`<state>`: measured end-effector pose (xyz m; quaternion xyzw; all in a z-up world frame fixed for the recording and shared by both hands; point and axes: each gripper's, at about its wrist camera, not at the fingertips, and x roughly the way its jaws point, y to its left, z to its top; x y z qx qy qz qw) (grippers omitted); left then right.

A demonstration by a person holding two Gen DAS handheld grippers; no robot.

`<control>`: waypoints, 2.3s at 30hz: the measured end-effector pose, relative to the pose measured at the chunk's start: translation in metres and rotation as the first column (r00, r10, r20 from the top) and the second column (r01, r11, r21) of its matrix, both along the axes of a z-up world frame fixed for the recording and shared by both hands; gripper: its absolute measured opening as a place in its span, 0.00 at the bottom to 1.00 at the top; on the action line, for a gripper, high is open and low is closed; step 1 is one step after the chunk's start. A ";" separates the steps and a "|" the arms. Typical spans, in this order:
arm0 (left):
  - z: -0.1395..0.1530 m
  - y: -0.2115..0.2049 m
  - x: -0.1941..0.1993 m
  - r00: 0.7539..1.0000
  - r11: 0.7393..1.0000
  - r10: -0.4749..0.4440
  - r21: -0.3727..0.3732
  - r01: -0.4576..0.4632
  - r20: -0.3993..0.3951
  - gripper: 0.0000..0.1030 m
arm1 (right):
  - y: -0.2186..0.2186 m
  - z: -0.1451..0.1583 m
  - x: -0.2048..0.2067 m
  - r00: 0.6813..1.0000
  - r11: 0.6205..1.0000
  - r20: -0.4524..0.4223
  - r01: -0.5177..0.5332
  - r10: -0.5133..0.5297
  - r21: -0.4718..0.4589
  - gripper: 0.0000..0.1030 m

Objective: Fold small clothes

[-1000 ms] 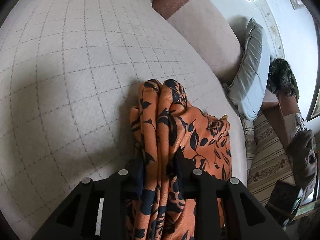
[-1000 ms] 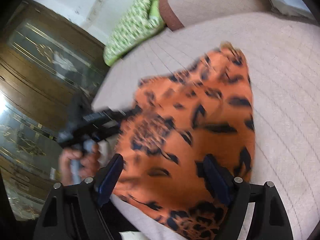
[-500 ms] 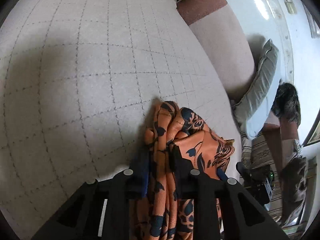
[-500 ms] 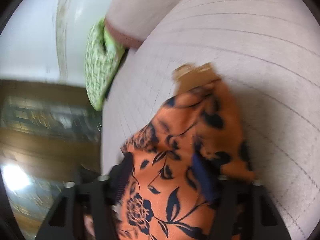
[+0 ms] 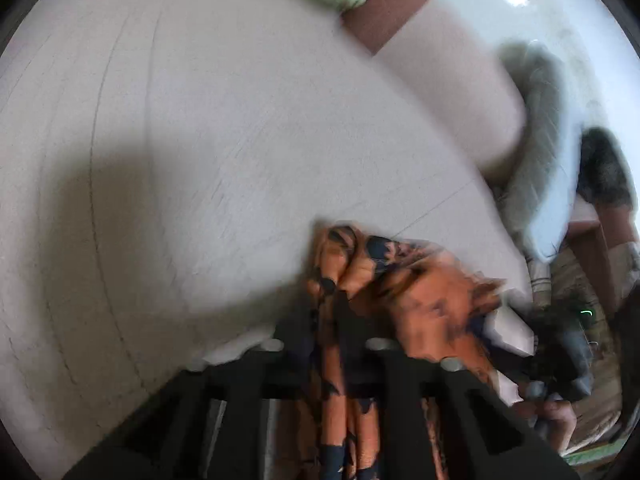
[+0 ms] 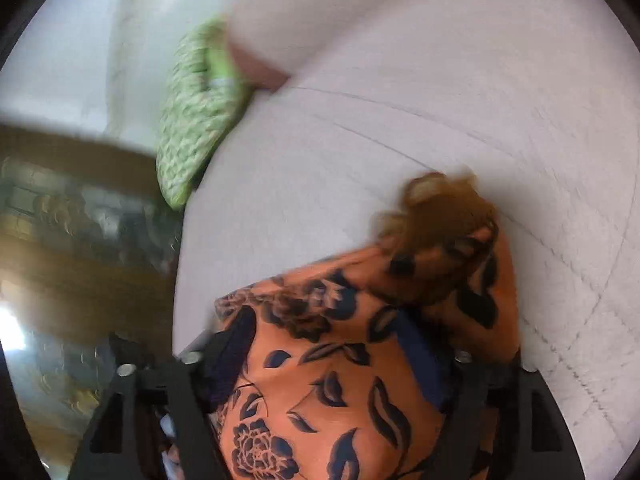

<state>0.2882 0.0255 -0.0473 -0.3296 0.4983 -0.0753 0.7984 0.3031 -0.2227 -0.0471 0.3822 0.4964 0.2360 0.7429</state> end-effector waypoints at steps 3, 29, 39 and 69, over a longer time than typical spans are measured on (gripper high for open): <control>0.005 0.001 -0.001 1.000 1.000 0.001 0.015 -0.001 0.021 0.12 | -0.003 0.023 -0.008 0.999 1.000 0.035 0.008 -0.008 0.008 0.69; 0.043 -0.044 -0.098 0.984 0.990 -0.141 0.033 0.138 0.113 0.84 | -0.045 -0.005 -0.172 0.999 1.000 0.044 -0.017 0.016 0.017 0.77; 0.050 -0.065 -0.091 0.975 0.976 -0.159 0.176 0.131 0.156 0.84 | -0.048 -0.002 -0.158 0.999 1.000 0.030 0.015 -0.014 -0.023 0.78; 0.024 -0.092 -0.076 0.972 0.954 -0.226 0.217 0.209 0.059 0.52 | 0.004 -0.018 -0.117 0.993 0.972 0.025 -0.108 0.116 -0.211 0.65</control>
